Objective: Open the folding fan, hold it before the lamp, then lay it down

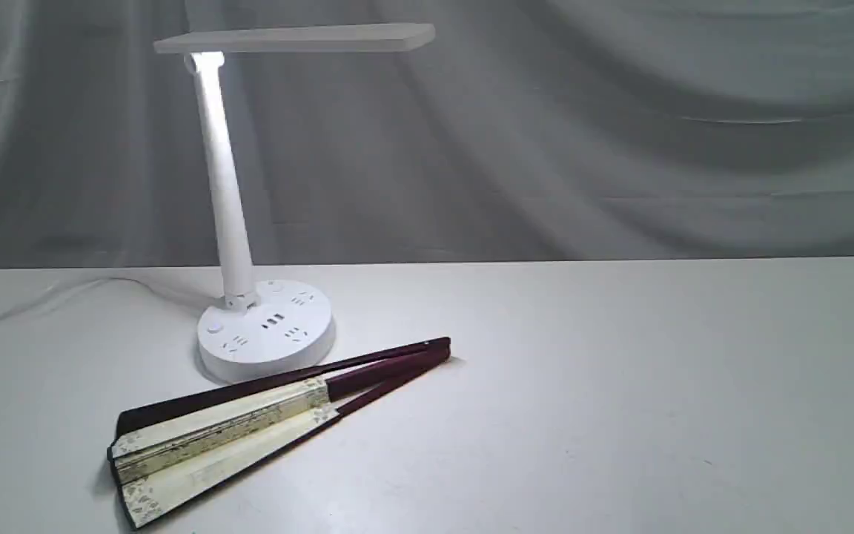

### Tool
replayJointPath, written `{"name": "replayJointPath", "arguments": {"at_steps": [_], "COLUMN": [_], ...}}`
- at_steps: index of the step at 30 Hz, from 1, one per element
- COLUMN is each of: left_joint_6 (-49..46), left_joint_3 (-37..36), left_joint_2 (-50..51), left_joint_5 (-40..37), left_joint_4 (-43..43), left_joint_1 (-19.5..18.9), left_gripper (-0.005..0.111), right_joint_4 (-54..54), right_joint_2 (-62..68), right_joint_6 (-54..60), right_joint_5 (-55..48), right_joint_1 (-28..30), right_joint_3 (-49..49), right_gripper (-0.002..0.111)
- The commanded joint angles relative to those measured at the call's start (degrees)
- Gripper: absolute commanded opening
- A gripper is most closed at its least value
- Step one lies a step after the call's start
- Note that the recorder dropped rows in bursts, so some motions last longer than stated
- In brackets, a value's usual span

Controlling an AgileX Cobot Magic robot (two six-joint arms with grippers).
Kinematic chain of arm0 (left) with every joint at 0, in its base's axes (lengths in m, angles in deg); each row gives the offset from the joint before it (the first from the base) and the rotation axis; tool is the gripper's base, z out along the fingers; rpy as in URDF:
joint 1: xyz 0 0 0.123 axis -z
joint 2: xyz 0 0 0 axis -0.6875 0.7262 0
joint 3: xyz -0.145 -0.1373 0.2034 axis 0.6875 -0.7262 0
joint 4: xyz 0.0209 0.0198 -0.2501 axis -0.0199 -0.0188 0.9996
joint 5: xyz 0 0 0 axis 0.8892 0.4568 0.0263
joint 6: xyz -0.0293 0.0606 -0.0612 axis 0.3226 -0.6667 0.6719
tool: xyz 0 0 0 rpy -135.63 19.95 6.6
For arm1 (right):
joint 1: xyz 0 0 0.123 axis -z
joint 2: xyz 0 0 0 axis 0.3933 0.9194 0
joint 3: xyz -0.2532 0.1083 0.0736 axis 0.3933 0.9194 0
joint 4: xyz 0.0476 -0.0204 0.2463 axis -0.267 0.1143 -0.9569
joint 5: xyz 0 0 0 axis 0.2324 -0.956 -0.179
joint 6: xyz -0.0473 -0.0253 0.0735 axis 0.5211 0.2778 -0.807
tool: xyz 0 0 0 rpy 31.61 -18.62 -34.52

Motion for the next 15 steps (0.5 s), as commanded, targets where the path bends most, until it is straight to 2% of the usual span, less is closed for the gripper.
{"name": "replayJointPath", "arguments": {"at_steps": [1, 9, 15], "left_joint_6": [0.8, 2.9, 3.1], "left_joint_3": [2.9, 5.7, 8.2], "left_joint_2": [0.0, 0.5, 9.3], "left_joint_5": [-4.4, -6.0, -6.3], "left_joint_4": [0.5, 0.3, 0.3], "left_joint_1": [0.3, 0.3, 0.3], "left_gripper": [0.0, 0.0, 0.0], "right_joint_4": [0.2, 0.3, 0.4], "right_joint_2": [-0.2, 12.6, 24.3], "right_joint_6": [0.1, 0.1, 1.6], "right_joint_5": [-5.4, -16.4, -17.3], "right_joint_1": [-0.1, -0.1, -0.1], "right_joint_3": [-3.4, -12.0, -17.1], "right_gripper": [0.0, 0.0, 0.0]}}
